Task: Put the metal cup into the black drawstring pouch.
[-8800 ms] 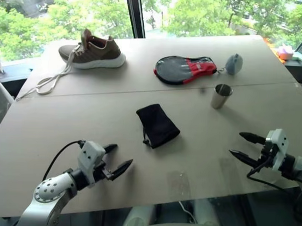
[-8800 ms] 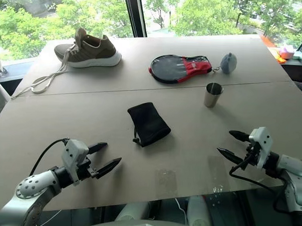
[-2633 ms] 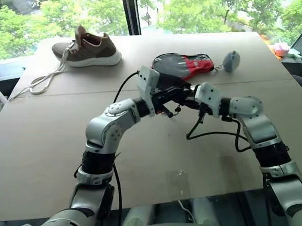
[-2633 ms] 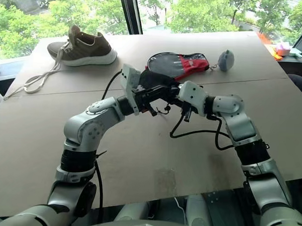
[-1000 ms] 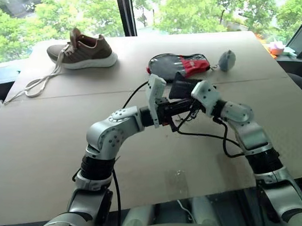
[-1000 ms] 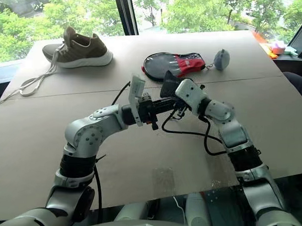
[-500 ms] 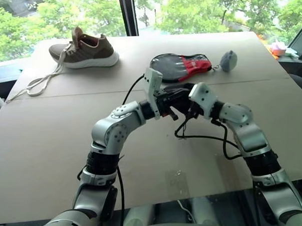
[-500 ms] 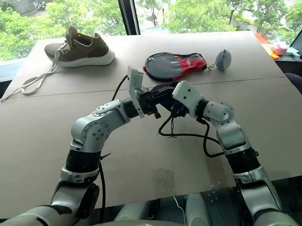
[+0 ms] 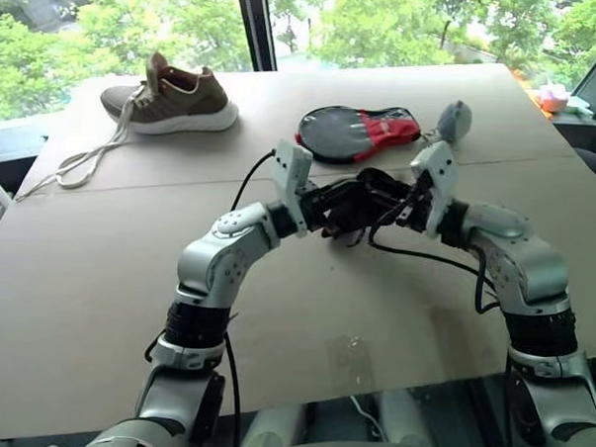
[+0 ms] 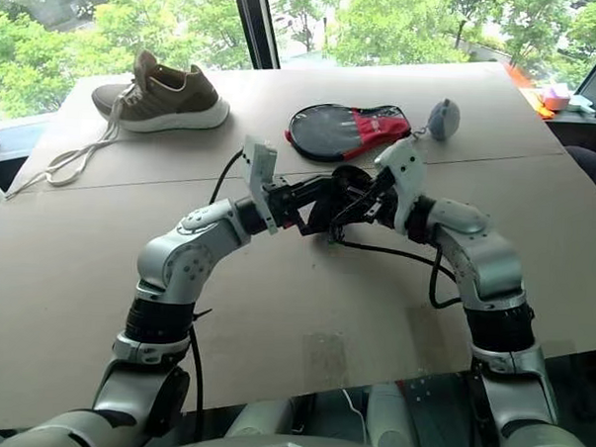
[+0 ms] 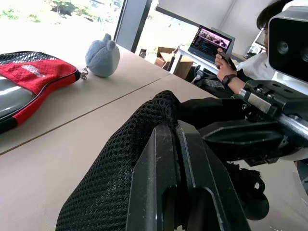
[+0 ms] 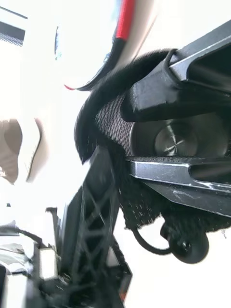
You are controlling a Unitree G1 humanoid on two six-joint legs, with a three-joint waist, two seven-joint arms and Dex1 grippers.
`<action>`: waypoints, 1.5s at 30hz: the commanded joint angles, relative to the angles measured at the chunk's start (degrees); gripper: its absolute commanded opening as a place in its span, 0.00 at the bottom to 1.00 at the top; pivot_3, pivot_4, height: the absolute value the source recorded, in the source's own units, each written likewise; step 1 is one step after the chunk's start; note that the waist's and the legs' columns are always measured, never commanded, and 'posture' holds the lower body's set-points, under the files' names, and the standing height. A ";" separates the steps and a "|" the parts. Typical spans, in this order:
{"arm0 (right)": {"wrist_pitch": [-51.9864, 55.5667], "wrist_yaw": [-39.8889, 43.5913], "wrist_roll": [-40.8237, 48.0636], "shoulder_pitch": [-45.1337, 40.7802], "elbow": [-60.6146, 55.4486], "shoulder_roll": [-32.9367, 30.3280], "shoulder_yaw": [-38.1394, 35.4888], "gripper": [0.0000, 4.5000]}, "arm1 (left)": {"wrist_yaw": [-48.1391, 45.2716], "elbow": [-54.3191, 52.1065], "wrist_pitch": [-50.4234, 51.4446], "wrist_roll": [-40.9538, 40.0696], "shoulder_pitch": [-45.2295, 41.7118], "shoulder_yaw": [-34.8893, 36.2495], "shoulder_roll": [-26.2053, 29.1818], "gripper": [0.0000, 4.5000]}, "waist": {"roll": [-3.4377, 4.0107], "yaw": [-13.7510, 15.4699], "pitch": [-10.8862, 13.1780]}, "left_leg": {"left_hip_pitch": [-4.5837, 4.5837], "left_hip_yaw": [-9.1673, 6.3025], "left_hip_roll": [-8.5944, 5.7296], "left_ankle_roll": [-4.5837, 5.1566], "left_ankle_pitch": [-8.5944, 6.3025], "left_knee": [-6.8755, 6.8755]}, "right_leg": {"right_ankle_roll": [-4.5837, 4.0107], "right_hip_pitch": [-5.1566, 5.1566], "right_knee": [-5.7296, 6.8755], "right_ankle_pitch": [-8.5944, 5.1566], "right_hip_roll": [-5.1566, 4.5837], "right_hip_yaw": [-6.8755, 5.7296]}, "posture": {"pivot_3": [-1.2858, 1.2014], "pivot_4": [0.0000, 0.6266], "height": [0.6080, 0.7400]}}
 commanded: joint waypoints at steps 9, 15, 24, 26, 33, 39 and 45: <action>8.27 1.54 16.22 12.16 -15.63 -9.80 -12.11 0.25 | 3.07 -0.23 0.82 -4.26 -2.45 4.63 -3.52 0.00 | -0.01 0.20 0.00 | -0.06 -0.06 0.00 0.01 -0.01 -0.06 | 0.00 0.01 -0.09 0.00 -0.02 0.09 | 0.52 0.24 1.00; 2.37 -2.11 8.74 17.45 -16.00 -11.07 -4.45 0.25 | 11.89 2.51 5.38 -9.63 -4.66 13.31 -5.24 0.00 | -0.03 -0.23 -0.01 | 0.04 0.12 0.01 0.02 -0.01 0.03 | 0.01 0.02 0.06 0.00 0.00 0.12 | 0.52 0.24 1.00; 0.30 -3.90 8.20 18.05 -14.72 -9.67 -4.05 0.25 | 7.79 -4.20 6.98 -10.72 -3.39 16.69 9.43 0.00 | -0.08 0.23 0.02 | 0.01 0.07 0.02 0.01 -0.01 0.01 | 0.01 -0.03 0.03 0.00 0.03 0.12 | 0.52 0.24 1.00; -0.24 -4.10 7.75 17.73 -14.00 -9.36 -3.44 0.25 | 8.81 -4.82 8.30 -12.57 -3.79 16.52 8.91 0.00 | -0.08 0.70 0.02 | 0.01 0.02 0.00 0.01 -0.01 0.02 | 0.01 -0.02 -0.01 0.00 0.00 0.12 | 0.52 0.24 1.00; -1.00 -5.41 7.29 16.95 -13.57 -7.88 -2.15 0.25 | 11.95 -3.76 7.52 -8.84 -3.13 7.80 1.18 0.00 | -0.10 1.57 0.02 | 0.00 -0.05 -0.02 0.01 -0.01 0.03 | 0.01 0.05 -0.06 0.00 -0.02 0.10 | 0.52 0.24 1.00; -1.03 -7.17 7.40 17.79 -14.51 -6.98 -2.10 0.25 | 12.45 -1.06 4.62 -2.53 -3.05 0.11 -3.27 0.00 | -0.10 1.36 0.02 | 0.00 0.02 -0.01 0.01 -0.01 0.01 | 0.01 0.04 -0.03 0.00 0.01 0.12 | 0.52 0.24 1.00; -0.43 -8.89 7.79 18.97 -16.44 -5.70 -1.02 0.25 | 10.48 -1.41 5.19 -2.41 -1.19 -0.95 -3.59 0.00 | -0.10 1.17 0.01 | 0.01 0.04 0.01 0.01 -0.01 0.00 | 0.01 0.01 0.00 0.00 0.03 0.14 | 0.52 0.24 1.00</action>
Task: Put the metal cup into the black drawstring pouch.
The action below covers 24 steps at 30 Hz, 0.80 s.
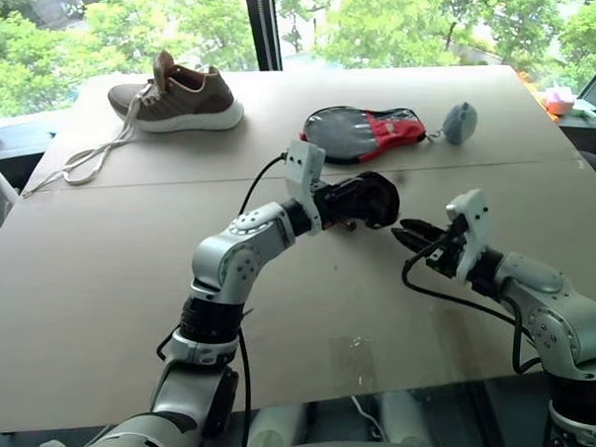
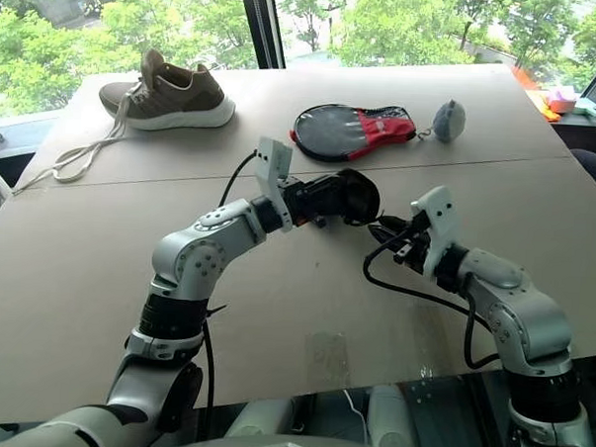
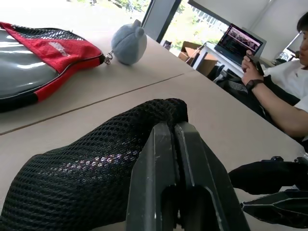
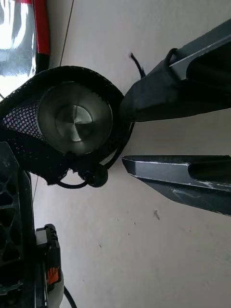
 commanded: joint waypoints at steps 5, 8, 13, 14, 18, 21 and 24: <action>-0.38 -0.17 0.58 1.90 -3.62 -1.61 -1.40 0.24 | -0.55 -0.33 -2.03 -0.39 0.44 1.74 -1.85 0.41 | 0.00 0.38 0.00 | -0.01 0.00 -0.03 0.00 0.00 0.03 | 0.00 0.02 -0.01 0.00 -0.03 -0.02 | 0.52 0.24 1.00; -1.30 0.73 -1.98 1.95 -2.79 -4.73 0.38 0.24 | -0.11 -0.36 -2.08 -0.12 0.43 2.54 -2.10 0.69 | 0.00 0.34 0.00 | 0.00 0.02 -0.03 0.00 0.00 0.05 | 0.00 0.03 -0.01 0.00 -0.02 -0.09 | 0.52 0.24 1.00; -2.45 0.85 -3.90 2.39 -0.66 -5.88 0.91 0.24 | -3.59 -3.19 -2.29 -1.48 2.94 5.52 2.37 1.00 | 0.00 -0.09 0.00 | 0.00 0.03 0.01 0.00 0.00 0.01 | 0.00 0.01 0.01 0.00 0.01 -0.11 | 0.52 0.24 1.00; -2.73 0.78 -4.47 2.38 0.24 -6.29 0.50 0.24 | -3.81 -3.27 -2.37 -1.33 3.64 6.62 3.86 1.00 | 0.00 -0.26 0.00 | 0.01 0.04 0.01 0.00 0.00 -0.01 | 0.00 0.00 0.01 0.00 0.01 -0.09 | 0.52 0.24 1.00; -4.80 0.77 -6.57 1.68 3.58 -6.97 -0.04 0.24 | -4.29 -2.04 -4.19 0.92 6.31 9.54 9.31 1.00 | 0.00 -0.59 0.00 | 0.03 0.05 0.01 0.00 0.00 -0.01 | 0.00 0.01 0.01 0.00 0.00 -0.07 | 0.52 0.24 1.00; -6.64 -0.47 -8.25 -0.56 6.45 -5.57 0.23 0.24 | -5.25 -1.22 -6.05 2.94 8.23 9.18 11.43 1.00 | 0.00 -0.49 0.00 | 0.03 0.04 0.00 0.00 0.00 -0.01 | 0.00 0.02 0.00 0.00 -0.01 -0.08 | 0.52 0.24 1.00; -9.90 -4.34 -12.06 -4.12 11.65 -3.07 0.24 0.24 | -4.57 -0.53 -7.17 3.62 8.77 9.37 10.84 1.00 | 0.00 -0.26 0.00 | 0.03 0.04 -0.02 0.00 0.00 0.01 | 0.00 0.02 0.00 0.00 -0.02 -0.09 | 0.52 0.24 1.00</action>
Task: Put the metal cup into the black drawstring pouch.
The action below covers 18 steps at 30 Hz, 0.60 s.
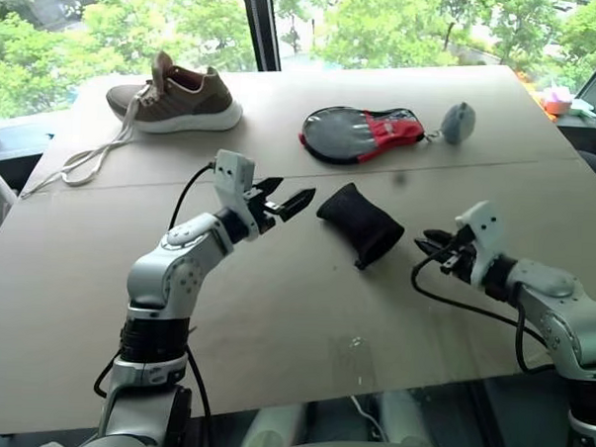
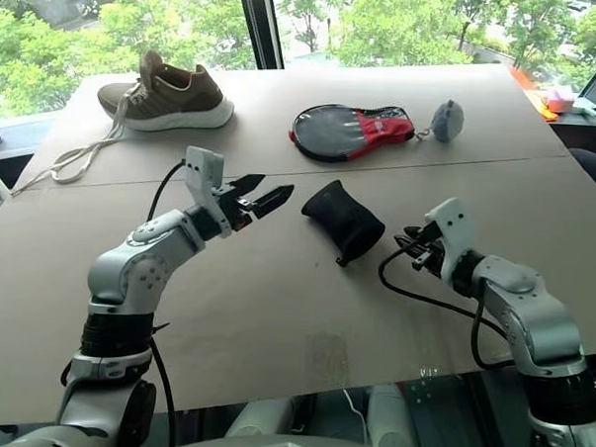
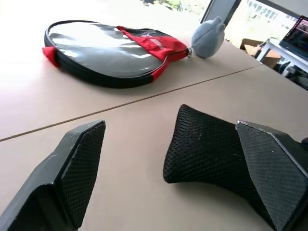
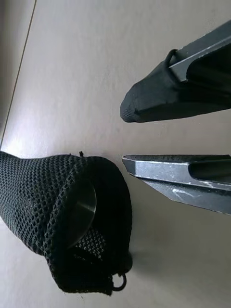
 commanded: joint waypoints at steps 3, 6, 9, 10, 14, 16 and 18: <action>-8.45 -6.21 -6.73 -7.19 9.45 4.15 -0.96 0.24 | 0.18 0.12 -2.97 1.01 -0.08 0.40 -1.30 1.00 | 0.00 0.11 0.00 | 0.00 0.00 0.00 0.00 0.00 0.00 | 0.00 -0.01 0.01 0.00 0.00 -0.01 | 0.52 0.24 1.00; -13.27 -4.74 -11.63 -10.49 15.66 4.49 3.54 0.24 | 0.40 1.05 -3.77 1.67 -0.58 0.35 -1.91 1.00 | 0.00 -0.03 0.00 | 0.00 0.01 0.00 0.00 0.00 -0.02 | 0.00 -0.03 0.01 0.00 0.01 -0.01 | 0.52 0.24 1.00; -12.60 2.62 -9.32 -11.42 14.27 5.79 7.83 0.24 | 0.29 1.52 -4.07 1.80 -0.94 0.60 -1.66 1.00 | 0.00 -0.61 0.00 | -0.01 0.01 0.01 0.00 0.00 -0.04 | 0.00 -0.04 -0.01 0.00 0.01 -0.02 | 0.52 0.24 1.00; -12.75 5.28 -7.44 -11.30 12.58 6.58 8.56 0.24 | 0.33 1.58 -4.15 1.97 -0.84 0.82 -1.44 1.00 | 0.00 -0.77 0.00 | -0.01 0.01 0.02 0.00 0.00 -0.05 | 0.00 -0.05 -0.02 0.00 0.01 -0.02 | 0.52 0.24 1.00; -8.56 10.29 3.14 -10.81 3.55 11.54 7.95 0.24 | 0.70 1.13 -4.20 2.38 0.34 1.66 -0.79 1.00 | 0.00 -1.24 0.00 | -0.02 0.00 0.03 0.00 0.00 -0.08 | 0.00 -0.07 -0.01 0.00 0.02 0.01 | 0.52 0.24 1.00; -6.28 10.13 6.71 -10.71 0.98 13.38 6.87 0.24 | 0.80 0.90 -4.12 2.36 0.53 2.06 -0.62 1.00 | 0.00 -1.12 0.00 | -0.02 -0.04 0.05 0.00 0.00 -0.08 | 0.00 -0.06 -0.01 0.00 0.03 0.01 | 0.52 0.24 1.00; -4.93 8.39 7.50 -10.71 1.01 14.13 5.51 0.24 | 0.62 1.35 -4.63 2.34 0.21 3.44 0.19 1.00 | -0.01 -0.83 -0.01 | -0.02 -0.10 0.04 0.00 0.00 -0.06 | 0.00 -0.05 -0.03 0.00 0.02 -0.01 | 0.52 0.24 1.00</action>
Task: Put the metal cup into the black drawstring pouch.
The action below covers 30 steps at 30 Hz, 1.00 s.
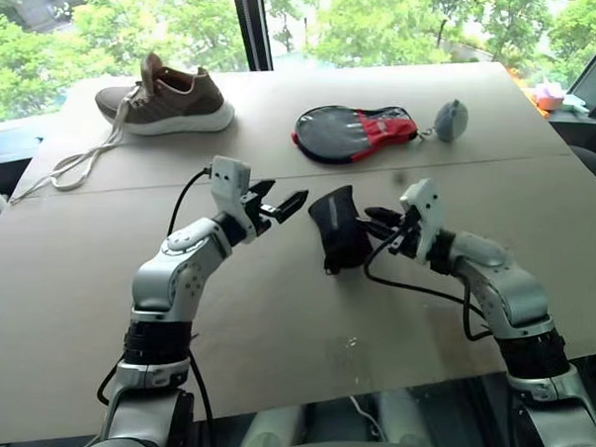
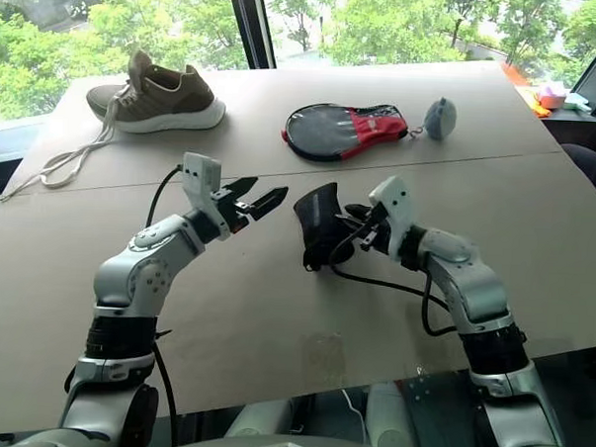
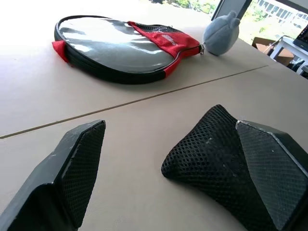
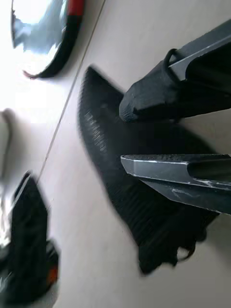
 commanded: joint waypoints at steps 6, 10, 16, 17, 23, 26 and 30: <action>-3.28 -7.92 -9.68 -1.32 7.62 -4.09 -2.08 0.24 | -1.03 1.51 -3.37 0.42 -1.46 5.40 4.84 1.00 | -0.02 0.48 -0.01 | 0.00 -0.05 -0.10 0.00 0.00 0.08 | 0.00 0.04 0.00 0.00 -0.05 -0.17 | 0.52 0.24 1.00; -4.10 -8.86 -13.95 -1.73 10.43 -5.34 -0.54 0.24 | -2.65 1.78 -3.49 0.50 -1.66 4.81 6.78 1.00 | -0.02 0.09 -0.01 | 0.00 -0.01 -0.06 -0.01 0.01 -0.02 | -0.01 -0.03 0.06 0.00 -0.03 -0.12 | 0.52 0.24 1.00; -2.38 -4.46 -14.97 -0.18 7.84 -5.31 4.67 0.24 | -18.85 -6.43 -1.18 0.21 2.16 -5.38 15.92 1.00 | -0.01 -0.25 -0.01 | 0.00 0.04 -0.04 0.00 0.00 -0.07 | 0.00 -0.03 0.00 0.00 -0.03 -0.03 | 0.52 0.24 1.00; -1.99 -4.28 -14.74 -0.24 7.31 -4.69 5.17 0.24 | -22.53 -7.13 -1.30 0.60 2.65 -6.61 19.00 1.00 | 0.00 -0.36 0.00 | 0.00 0.04 -0.04 0.00 0.00 -0.08 | -0.01 -0.03 0.00 0.00 -0.03 -0.02 | 0.52 0.24 1.00; 0.31 -4.44 -11.72 -1.68 5.25 0.58 5.18 0.24 | -40.52 -6.23 -2.41 -4.46 2.28 -3.77 31.40 1.00 | 0.04 -0.96 0.03 | 0.03 0.01 0.01 -0.01 0.00 -0.12 | -0.01 -0.04 0.04 0.00 0.02 0.11 | 0.52 0.24 1.00; -0.15 -2.54 -8.23 -2.15 2.90 2.99 4.29 0.24 | -45.03 -5.43 -3.50 -5.28 2.85 -2.66 34.05 1.00 | 0.06 -1.00 0.04 | 0.03 0.01 -0.01 0.00 0.00 -0.14 | -0.01 -0.04 -0.05 -0.01 -0.01 0.07 | 0.52 0.24 1.00; 2.29 -2.18 -3.42 -2.24 -1.46 5.26 2.47 0.24 | -45.63 -3.58 -5.24 -3.79 3.60 -1.81 34.47 1.00 | 0.08 -1.14 0.05 | 0.01 -0.04 0.00 0.00 0.00 -0.20 | -0.01 -0.04 -0.15 0.00 -0.01 -0.06 | 0.52 0.24 1.00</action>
